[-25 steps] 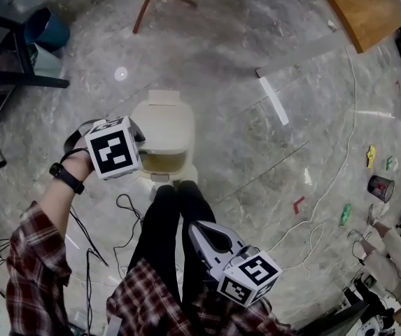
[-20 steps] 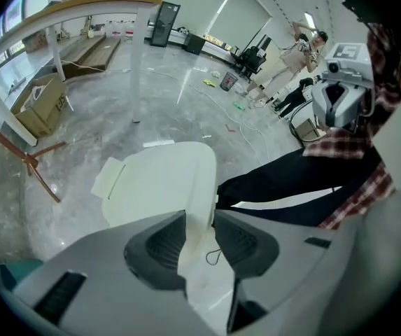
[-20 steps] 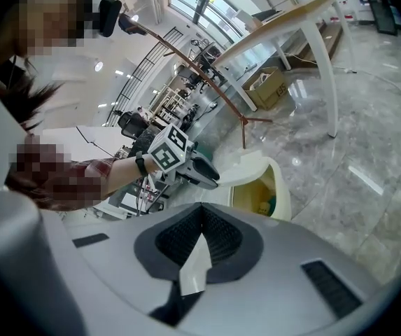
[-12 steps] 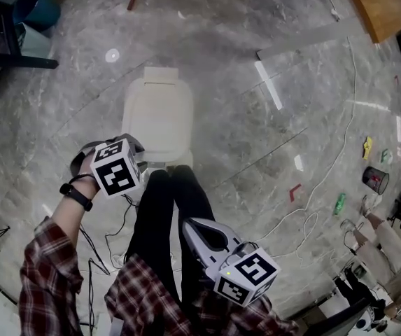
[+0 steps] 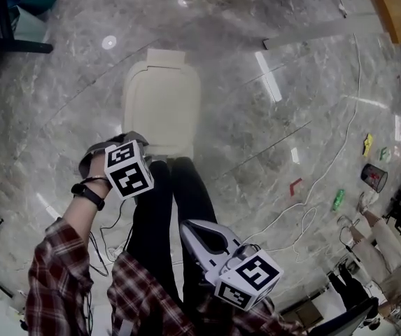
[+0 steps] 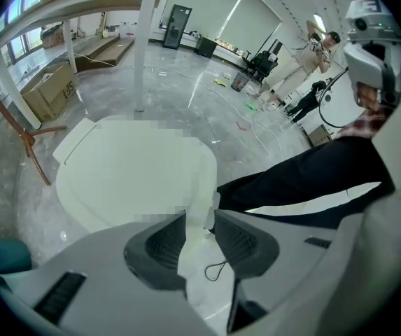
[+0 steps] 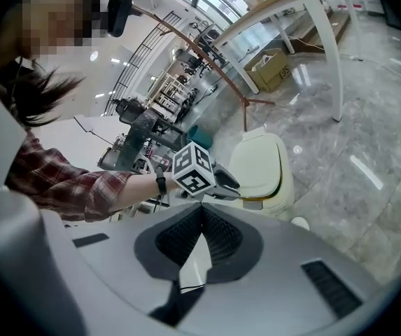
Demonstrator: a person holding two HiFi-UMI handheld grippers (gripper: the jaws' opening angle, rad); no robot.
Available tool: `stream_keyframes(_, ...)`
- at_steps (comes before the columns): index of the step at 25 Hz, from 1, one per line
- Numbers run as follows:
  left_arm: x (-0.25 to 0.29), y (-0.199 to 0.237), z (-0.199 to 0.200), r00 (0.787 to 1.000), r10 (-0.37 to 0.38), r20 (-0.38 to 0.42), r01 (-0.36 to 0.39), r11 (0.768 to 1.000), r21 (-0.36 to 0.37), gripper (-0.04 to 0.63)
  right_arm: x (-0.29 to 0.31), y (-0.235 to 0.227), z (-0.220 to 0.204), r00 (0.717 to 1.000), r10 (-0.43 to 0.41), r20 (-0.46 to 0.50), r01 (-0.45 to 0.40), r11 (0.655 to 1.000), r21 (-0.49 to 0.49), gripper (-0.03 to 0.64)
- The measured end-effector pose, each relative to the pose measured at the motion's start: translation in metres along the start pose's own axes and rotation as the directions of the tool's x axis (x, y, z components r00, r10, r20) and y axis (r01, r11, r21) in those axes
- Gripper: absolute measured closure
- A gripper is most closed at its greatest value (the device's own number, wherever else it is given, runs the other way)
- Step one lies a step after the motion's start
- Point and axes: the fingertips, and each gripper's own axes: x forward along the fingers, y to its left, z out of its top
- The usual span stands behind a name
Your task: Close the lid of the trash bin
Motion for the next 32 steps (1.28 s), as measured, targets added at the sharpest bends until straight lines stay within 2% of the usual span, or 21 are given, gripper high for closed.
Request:
stream_keyframes(6, 0.022, 0.004, -0.007, 1.0, 0.012, -0.021, -0.012, 1.0, -0.023, 0.456, 0.006, 0.0, -0.002, 1.0, -0.006, -0.005, 0.006, 1.0, -0.01, 0.604)
stream_keyframes(18, 0.043, 0.007, -0.016, 0.996, 0.056, -0.073, -0.052, 0.997, 0.048, 0.464, 0.018, 0.004, -0.005, 1.0, -0.016, -0.018, 0.015, 1.0, -0.02, 0.604)
stream_keyframes(23, 0.044, 0.01, -0.017, 0.997, 0.049, -0.059, -0.049, 0.999, 0.015, 0.469, 0.023, 0.006, -0.003, 1.0, -0.023, -0.014, 0.022, 0.999, -0.034, 0.604)
stream_keyframes(25, 0.041, 0.009, -0.013, 0.999, 0.048, -0.024, -0.049, 0.998, -0.027, 0.469, 0.021, 0.007, 0.001, 1.0, -0.023, -0.011, 0.023, 0.999, -0.039, 0.604)
stream_keyframes(27, 0.029, 0.007, -0.004, 0.997, 0.056, 0.05, -0.052, 0.995, -0.088, 0.48, 0.018, 0.01, 0.005, 1.0, -0.019, -0.005, 0.019, 0.999, -0.049, 0.604)
stream_keyframes(32, -0.018, 0.003, 0.014, 0.974, 0.115, 0.197, -0.07, 0.972, -0.225, 0.518, 0.002, 0.023, 0.022, 0.999, -0.016, 0.033, 0.019, 0.996, -0.091, 0.604)
